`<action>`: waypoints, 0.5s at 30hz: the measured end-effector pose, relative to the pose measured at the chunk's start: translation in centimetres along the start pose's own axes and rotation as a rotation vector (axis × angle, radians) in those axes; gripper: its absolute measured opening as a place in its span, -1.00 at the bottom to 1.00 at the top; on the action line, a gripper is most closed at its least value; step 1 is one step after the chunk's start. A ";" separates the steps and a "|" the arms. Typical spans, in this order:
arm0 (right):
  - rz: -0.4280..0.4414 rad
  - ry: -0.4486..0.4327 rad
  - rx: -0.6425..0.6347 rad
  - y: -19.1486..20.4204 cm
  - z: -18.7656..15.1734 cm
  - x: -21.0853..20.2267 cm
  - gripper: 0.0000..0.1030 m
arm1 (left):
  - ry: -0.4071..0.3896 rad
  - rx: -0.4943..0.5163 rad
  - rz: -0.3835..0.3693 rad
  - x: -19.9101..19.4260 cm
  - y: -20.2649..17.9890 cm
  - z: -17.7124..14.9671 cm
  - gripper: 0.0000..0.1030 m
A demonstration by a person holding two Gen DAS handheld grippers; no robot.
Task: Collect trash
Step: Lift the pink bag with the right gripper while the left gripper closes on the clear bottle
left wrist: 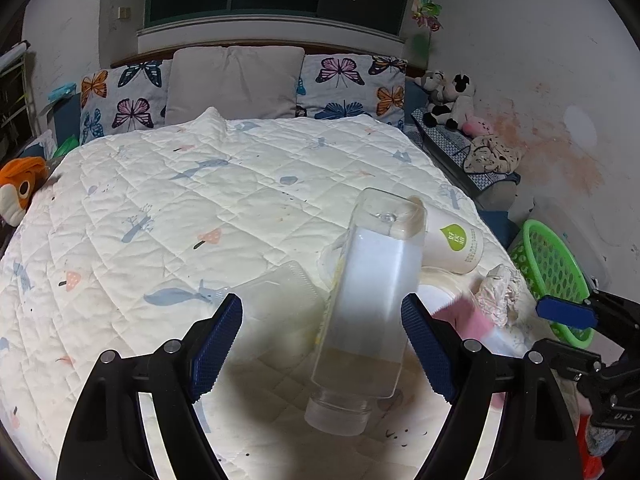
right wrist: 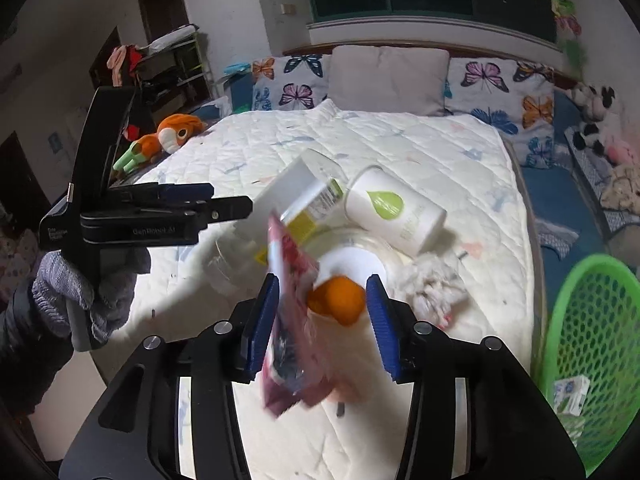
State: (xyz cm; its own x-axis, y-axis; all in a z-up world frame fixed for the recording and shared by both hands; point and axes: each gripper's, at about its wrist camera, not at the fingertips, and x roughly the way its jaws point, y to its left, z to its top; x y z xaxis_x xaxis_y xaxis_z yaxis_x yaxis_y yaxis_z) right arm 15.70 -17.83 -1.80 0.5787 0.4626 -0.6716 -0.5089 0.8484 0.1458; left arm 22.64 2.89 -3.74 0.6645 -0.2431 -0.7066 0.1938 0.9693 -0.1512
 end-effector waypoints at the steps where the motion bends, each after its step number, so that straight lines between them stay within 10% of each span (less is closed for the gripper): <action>1: 0.013 0.005 0.000 0.1 0.2 0.3 -0.07 | 0.001 -0.004 0.001 0.0 0.1 0.0 0.54; 15: 0.066 0.127 -0.010 3.1 -3.0 4.4 0.48 | -0.003 -0.021 0.006 -0.4 1.5 -0.4 0.54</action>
State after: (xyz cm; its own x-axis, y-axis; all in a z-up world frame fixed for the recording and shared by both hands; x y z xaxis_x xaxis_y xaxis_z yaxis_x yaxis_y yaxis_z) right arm 14.79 -13.89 -6.48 0.4592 0.4804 -0.7472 -0.5496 0.8145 0.1859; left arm 22.34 4.51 -3.96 0.6674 -0.2376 -0.7058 0.1748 0.9712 -0.1617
